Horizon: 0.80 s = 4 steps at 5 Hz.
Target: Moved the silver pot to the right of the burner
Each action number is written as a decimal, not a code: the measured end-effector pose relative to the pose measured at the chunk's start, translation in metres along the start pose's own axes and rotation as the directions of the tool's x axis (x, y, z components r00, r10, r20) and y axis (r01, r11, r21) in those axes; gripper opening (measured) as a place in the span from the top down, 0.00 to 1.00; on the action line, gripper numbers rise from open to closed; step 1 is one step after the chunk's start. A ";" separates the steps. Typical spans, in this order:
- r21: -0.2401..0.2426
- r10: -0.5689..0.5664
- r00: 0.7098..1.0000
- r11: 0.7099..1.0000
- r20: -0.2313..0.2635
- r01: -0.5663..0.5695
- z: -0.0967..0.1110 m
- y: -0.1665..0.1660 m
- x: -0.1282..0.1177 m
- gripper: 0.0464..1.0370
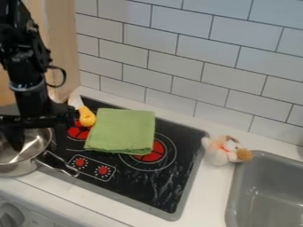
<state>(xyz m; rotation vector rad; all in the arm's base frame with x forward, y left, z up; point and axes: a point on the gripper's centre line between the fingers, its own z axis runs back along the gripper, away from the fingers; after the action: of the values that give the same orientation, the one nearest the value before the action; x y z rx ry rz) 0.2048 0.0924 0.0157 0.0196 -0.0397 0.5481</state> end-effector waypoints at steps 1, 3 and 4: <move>0.015 0.023 1.000 1.000 0.011 -0.023 -0.002 0.002 -0.001 0.41; 0.026 0.017 1.000 1.000 0.014 -0.017 -0.002 0.004 -0.005 0.89; 0.030 0.012 1.000 0.999 0.014 -0.013 -0.002 0.005 -0.005 0.97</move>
<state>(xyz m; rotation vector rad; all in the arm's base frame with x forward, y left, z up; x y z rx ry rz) 0.1979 0.0941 0.0138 0.0522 -0.0446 0.5611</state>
